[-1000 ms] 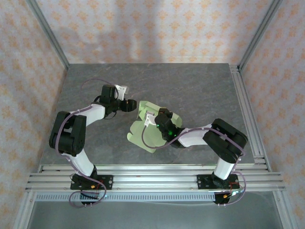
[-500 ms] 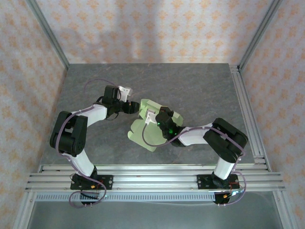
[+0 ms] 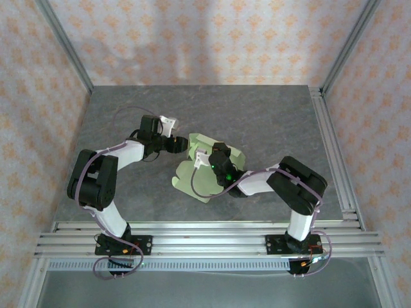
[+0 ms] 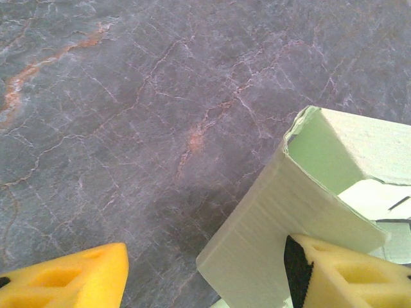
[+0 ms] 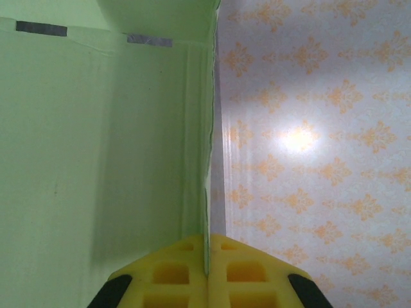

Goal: Fold the paper box

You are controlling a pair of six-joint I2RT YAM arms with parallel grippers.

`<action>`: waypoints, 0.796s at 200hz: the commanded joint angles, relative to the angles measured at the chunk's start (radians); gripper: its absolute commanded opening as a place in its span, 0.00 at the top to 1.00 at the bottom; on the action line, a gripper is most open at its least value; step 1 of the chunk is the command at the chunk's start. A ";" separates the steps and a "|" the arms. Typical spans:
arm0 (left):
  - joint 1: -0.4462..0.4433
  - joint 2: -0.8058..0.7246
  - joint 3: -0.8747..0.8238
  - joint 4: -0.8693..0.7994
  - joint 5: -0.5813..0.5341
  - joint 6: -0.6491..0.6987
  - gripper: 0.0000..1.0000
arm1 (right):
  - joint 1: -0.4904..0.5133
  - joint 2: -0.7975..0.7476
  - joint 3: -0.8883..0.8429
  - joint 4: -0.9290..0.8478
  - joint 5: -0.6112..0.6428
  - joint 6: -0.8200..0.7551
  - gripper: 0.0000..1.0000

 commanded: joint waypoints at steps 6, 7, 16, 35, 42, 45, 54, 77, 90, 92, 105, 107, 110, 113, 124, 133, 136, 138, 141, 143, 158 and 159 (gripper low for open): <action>-0.017 -0.002 -0.002 -0.019 0.028 0.031 0.34 | -0.001 0.007 0.021 0.023 0.025 -0.015 0.96; -0.017 -0.002 -0.002 -0.019 0.028 0.032 0.34 | -0.001 0.007 0.022 0.023 0.025 -0.016 0.97; -0.021 -0.002 -0.002 -0.018 0.035 0.031 0.34 | -0.001 0.006 0.023 0.022 0.024 -0.013 0.96; -0.036 0.001 0.002 -0.025 0.052 0.037 0.34 | -0.001 0.005 0.028 0.017 0.024 -0.014 0.97; -0.042 0.003 0.004 -0.029 0.057 0.040 0.34 | -0.001 0.005 0.030 0.016 0.023 -0.013 0.96; -0.046 0.004 0.005 -0.031 0.059 0.043 0.34 | -0.001 0.006 0.030 0.013 0.021 -0.013 0.96; -0.055 0.007 0.009 -0.043 0.061 0.049 0.34 | -0.001 0.006 0.033 0.010 0.022 -0.010 0.96; -0.066 0.017 0.022 -0.061 0.059 0.061 0.34 | -0.001 0.003 0.039 0.004 0.022 -0.007 0.96; -0.065 0.023 0.029 -0.064 0.059 0.062 0.34 | -0.001 0.002 0.042 0.000 0.022 -0.006 0.96; -0.065 0.024 0.032 -0.065 0.059 0.063 0.34 | -0.001 0.001 0.042 0.000 0.022 -0.006 0.96; -0.066 0.036 0.051 -0.082 0.057 0.073 0.34 | -0.001 0.000 0.045 -0.003 0.020 -0.006 0.96; -0.065 0.038 0.055 -0.086 0.057 0.075 0.34 | -0.001 0.001 0.046 -0.004 0.019 -0.005 0.96; -0.066 0.041 0.060 -0.089 0.056 0.076 0.34 | -0.001 0.001 0.045 -0.005 0.018 -0.005 0.96; -0.066 0.044 0.064 -0.092 0.056 0.077 0.34 | -0.001 0.000 0.047 -0.006 0.019 -0.004 0.96; -0.066 0.054 0.078 -0.097 0.057 0.081 0.35 | -0.001 -0.002 0.048 -0.010 0.018 0.001 0.96; -0.065 0.061 0.087 -0.099 0.063 0.082 0.37 | -0.001 -0.002 0.051 -0.017 0.016 0.006 0.96; -0.066 0.063 0.088 -0.098 0.068 0.082 0.38 | -0.001 -0.003 0.051 -0.020 0.016 0.007 0.96; -0.065 0.064 0.089 -0.098 0.071 0.079 0.38 | -0.001 -0.002 0.051 -0.021 0.015 0.008 0.96; -0.066 0.066 0.091 -0.097 0.076 0.078 0.39 | -0.001 -0.002 0.053 -0.023 0.013 0.008 0.96; -0.067 0.068 0.092 -0.096 0.079 0.079 0.39 | -0.001 -0.002 0.053 -0.023 0.014 0.009 0.96; -0.067 0.069 0.093 -0.083 0.103 0.068 0.39 | -0.001 0.000 0.057 -0.029 0.014 0.013 0.96; -0.067 0.068 0.092 -0.082 0.105 0.068 0.39 | -0.001 0.000 0.057 -0.030 0.014 0.014 0.96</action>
